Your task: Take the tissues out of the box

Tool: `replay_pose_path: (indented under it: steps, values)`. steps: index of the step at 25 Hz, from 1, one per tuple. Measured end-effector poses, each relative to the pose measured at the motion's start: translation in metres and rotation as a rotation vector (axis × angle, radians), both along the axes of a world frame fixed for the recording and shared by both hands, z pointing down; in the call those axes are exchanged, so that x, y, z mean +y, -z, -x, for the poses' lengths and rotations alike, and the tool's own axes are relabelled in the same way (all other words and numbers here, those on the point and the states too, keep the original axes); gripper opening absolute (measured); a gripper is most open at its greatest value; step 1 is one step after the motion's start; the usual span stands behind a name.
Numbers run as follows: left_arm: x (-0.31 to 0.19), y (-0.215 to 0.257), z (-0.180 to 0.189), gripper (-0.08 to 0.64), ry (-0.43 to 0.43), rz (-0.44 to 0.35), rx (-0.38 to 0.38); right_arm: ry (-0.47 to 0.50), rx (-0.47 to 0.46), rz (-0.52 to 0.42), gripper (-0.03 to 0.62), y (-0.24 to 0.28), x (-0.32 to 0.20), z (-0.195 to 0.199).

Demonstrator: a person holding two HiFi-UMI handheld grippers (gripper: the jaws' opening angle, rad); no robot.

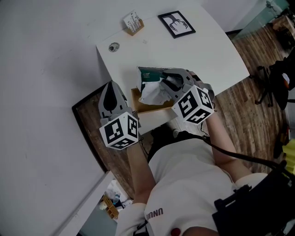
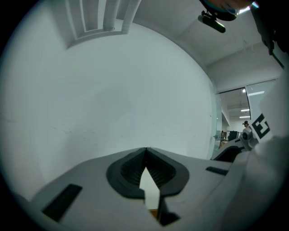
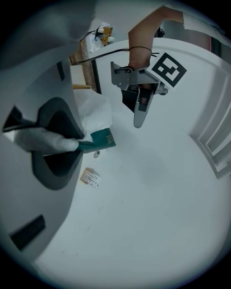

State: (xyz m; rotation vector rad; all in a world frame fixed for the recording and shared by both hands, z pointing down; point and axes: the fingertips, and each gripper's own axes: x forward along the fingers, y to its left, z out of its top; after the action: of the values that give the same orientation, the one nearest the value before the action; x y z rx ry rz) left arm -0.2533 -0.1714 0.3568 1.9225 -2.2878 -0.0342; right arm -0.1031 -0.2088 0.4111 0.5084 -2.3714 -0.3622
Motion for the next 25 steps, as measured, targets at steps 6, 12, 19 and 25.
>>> replay_pose_path:
  steps: [6,12,19,25]
  values:
    - [0.007,0.000,0.004,0.012,0.014,-0.006,0.004,-0.016,-0.012,-0.019,0.087,0.004,0.000,0.001]
    - [0.013,-0.001,0.005,0.012,0.025,-0.009,0.004,-0.017,-0.016,-0.029,0.087,0.005,0.001,0.001]
    - [0.012,0.000,0.005,0.012,0.026,-0.008,0.003,-0.018,-0.020,-0.032,0.087,0.006,0.001,0.001]
    - [0.012,-0.001,0.004,0.012,0.024,-0.007,0.003,-0.021,-0.016,-0.037,0.087,0.007,0.000,0.000]
